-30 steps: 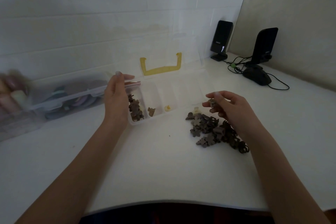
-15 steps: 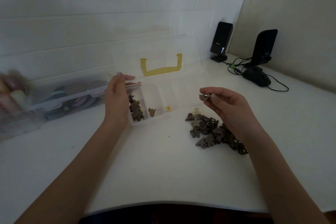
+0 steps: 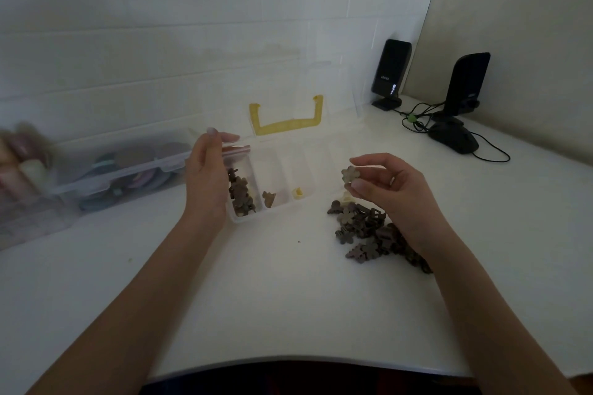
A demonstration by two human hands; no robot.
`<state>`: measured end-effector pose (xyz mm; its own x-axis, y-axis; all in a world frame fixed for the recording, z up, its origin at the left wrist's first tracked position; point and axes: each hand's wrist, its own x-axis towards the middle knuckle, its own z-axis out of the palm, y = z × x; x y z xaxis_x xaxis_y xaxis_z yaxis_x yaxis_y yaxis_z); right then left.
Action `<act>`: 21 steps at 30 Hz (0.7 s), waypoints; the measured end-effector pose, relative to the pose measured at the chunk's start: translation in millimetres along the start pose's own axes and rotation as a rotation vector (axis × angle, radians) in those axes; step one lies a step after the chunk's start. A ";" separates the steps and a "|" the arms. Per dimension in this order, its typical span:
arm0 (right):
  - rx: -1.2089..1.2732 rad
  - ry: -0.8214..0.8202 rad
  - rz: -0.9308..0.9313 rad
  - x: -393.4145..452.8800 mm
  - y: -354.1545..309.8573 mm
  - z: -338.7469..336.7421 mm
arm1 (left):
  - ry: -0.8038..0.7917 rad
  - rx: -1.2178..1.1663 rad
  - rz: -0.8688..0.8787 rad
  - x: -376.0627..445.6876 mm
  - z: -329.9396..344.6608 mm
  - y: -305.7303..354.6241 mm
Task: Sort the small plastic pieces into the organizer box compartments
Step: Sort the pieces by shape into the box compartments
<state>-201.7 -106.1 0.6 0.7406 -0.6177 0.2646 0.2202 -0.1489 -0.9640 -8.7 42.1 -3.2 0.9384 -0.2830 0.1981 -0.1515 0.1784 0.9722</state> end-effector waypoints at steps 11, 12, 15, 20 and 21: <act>-0.253 0.005 -0.058 -1.1 -2.2 2.3 | -0.022 0.034 0.134 -0.4 0.1 -1.2; -0.271 0.000 -0.062 -1.4 -1.8 3.2 | -0.026 0.030 0.141 -0.6 0.5 -1.4; -0.330 -0.028 -0.093 -3.0 0.2 8.8 | -0.035 0.025 0.147 -0.1 0.5 -2.2; -0.435 -0.050 -0.183 -5.6 2.2 18.3 | -0.034 0.020 0.155 0.6 0.5 -2.8; -0.466 -0.040 -0.216 -5.7 0.6 21.9 | -0.034 0.021 0.157 0.1 0.7 -2.5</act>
<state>-191.9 -85.8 -0.9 0.7351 -0.5065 0.4507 0.0710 -0.6036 -0.7941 -8.4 41.0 -5.5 0.8916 -0.2855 0.3514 -0.3020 0.2032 0.9314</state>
